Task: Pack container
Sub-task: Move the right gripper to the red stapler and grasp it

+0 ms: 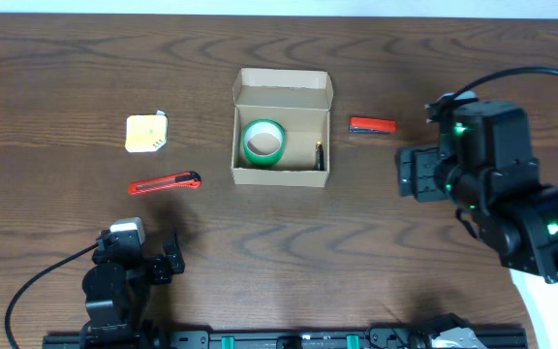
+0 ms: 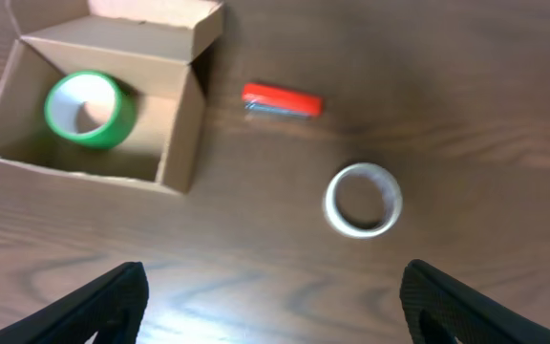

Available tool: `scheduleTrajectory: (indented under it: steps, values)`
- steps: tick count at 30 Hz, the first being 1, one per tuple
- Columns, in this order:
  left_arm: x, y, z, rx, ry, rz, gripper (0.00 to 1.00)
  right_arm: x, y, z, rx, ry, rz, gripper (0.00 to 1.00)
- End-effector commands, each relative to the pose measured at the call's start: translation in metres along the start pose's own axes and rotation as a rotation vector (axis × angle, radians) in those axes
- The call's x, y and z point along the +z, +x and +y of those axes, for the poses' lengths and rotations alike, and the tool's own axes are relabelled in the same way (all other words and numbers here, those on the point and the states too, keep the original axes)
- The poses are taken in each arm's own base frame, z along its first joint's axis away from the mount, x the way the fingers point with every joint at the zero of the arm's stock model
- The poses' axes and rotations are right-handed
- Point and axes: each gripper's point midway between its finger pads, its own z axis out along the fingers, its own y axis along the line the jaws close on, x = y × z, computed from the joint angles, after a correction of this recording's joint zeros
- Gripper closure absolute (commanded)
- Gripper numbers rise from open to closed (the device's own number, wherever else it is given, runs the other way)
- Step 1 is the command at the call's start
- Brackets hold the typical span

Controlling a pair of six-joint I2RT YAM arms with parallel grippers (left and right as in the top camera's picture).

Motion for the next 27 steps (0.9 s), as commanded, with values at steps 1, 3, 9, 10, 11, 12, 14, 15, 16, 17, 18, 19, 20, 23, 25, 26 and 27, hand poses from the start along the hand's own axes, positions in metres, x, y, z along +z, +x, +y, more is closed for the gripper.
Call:
scheduleTrajectory:
  steps: [1,3,9,10,11,12,14,15,16,17,18,19,20,23,25,26,27]
  values:
    - [0.001,0.002,0.002,0.009,-0.011,-0.001,0.05,0.005,-0.01,-0.005,-0.168,-0.02,-0.02,0.12]
    - [0.001,0.002,0.002,0.009,-0.011,-0.001,0.05,0.012,-0.015,-0.004,-0.218,-0.041,-0.027,0.12]
    - [0.001,0.002,0.002,0.009,-0.011,-0.001,0.05,0.054,-0.033,0.004,-0.421,-0.131,-0.02,0.13]
    - [0.001,0.002,0.002,0.009,-0.011,0.0,0.04,0.063,-0.035,0.004,-0.434,-0.135,-0.013,0.13]
    - [0.001,0.002,0.002,0.009,-0.011,-0.001,0.05,0.076,-0.038,0.003,-0.447,-0.138,-0.004,0.11]
    - [0.001,0.002,0.002,0.009,-0.011,-0.001,0.05,0.085,-0.04,0.003,-0.461,-0.143,0.001,0.09]
    - [0.001,0.002,0.002,0.009,-0.011,0.0,0.05,0.114,-0.048,0.005,-0.499,-0.168,0.0,0.07]
    - [0.001,0.002,0.002,0.009,-0.011,-0.001,0.05,0.126,-0.051,0.006,-0.51,-0.177,-0.003,0.06]
    - [0.001,0.002,0.002,0.009,-0.011,-0.001,0.04,0.143,-0.056,0.008,-0.522,-0.189,-0.009,0.04]
    - [0.001,0.002,0.002,0.009,-0.011,0.0,0.05,0.153,-0.058,0.008,-0.526,-0.194,-0.012,0.03]
    - [0.001,0.002,0.002,0.009,-0.011,-0.001,0.05,0.17,-0.061,0.008,-0.524,-0.196,-0.012,0.01]
    - [0.001,0.002,0.002,0.009,-0.011,-0.001,0.05,0.183,-0.062,0.007,-0.526,-0.196,-0.011,0.01]
    - [0.001,0.002,0.002,0.009,-0.011,0.0,0.05,0.197,-0.061,0.008,-0.537,-0.199,-0.005,0.01]
    - [0.001,0.002,0.002,0.009,-0.011,-0.001,0.05,0.231,-0.054,0.006,-0.574,-0.205,0.022,0.01]
    - [0.001,0.002,0.002,0.009,-0.011,-0.001,0.05,0.25,-0.047,0.004,-0.594,-0.212,0.047,0.01]
    - [0.001,0.002,0.002,0.009,-0.011,-0.001,0.05,0.259,-0.042,0.002,-0.6,-0.215,0.06,0.01]
    - [0.001,0.002,0.002,0.009,-0.011,-0.001,0.05,0.268,-0.038,0.001,-0.604,-0.217,0.072,0.01]
